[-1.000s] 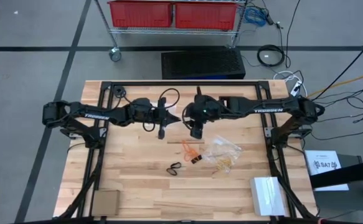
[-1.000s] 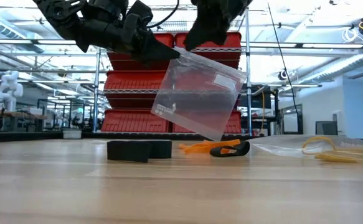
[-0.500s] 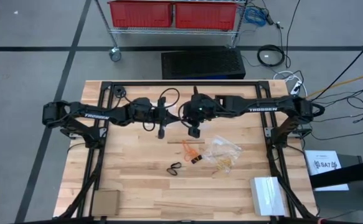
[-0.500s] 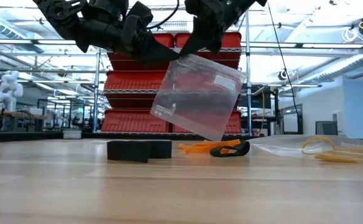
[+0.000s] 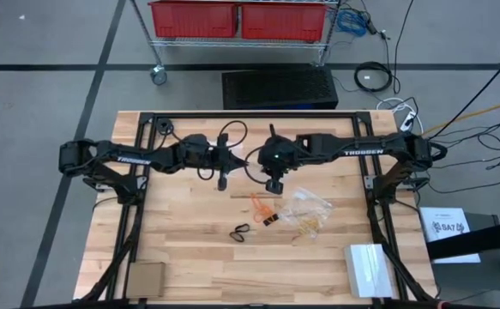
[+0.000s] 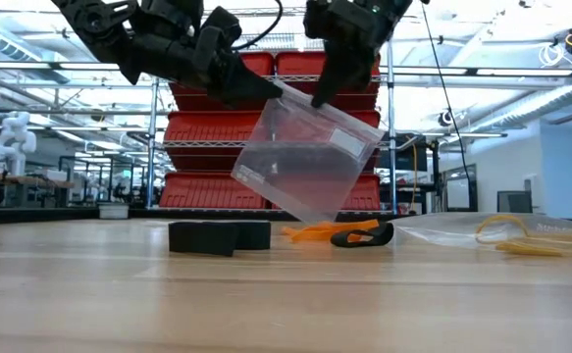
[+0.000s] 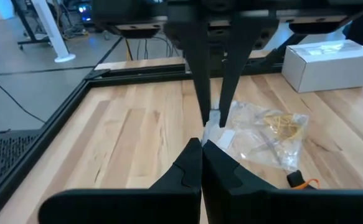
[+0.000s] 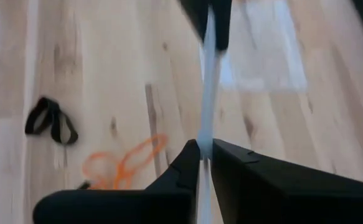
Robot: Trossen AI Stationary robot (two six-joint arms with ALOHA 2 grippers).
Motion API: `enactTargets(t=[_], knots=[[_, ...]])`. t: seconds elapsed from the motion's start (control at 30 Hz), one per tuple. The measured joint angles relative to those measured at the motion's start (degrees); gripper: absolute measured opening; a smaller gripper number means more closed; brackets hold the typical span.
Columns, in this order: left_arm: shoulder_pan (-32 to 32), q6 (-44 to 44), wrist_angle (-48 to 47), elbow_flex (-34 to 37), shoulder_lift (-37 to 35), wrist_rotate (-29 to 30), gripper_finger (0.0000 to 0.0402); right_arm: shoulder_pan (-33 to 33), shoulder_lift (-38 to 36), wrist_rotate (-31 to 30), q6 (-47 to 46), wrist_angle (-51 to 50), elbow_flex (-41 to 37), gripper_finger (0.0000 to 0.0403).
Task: Sort rubber bands
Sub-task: Open the top right transparent zip lock bag
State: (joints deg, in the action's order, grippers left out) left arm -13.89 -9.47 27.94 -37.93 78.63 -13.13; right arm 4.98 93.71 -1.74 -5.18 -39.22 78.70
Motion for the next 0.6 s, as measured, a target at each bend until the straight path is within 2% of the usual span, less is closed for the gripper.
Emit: enactTargets(t=[0.6], knots=[[-0.02,0.07,0.22,0.02,0.00,1.22,0.0000,-2.43,0.00,0.02,-6.02,-16.83,-0.11,0.0013]])
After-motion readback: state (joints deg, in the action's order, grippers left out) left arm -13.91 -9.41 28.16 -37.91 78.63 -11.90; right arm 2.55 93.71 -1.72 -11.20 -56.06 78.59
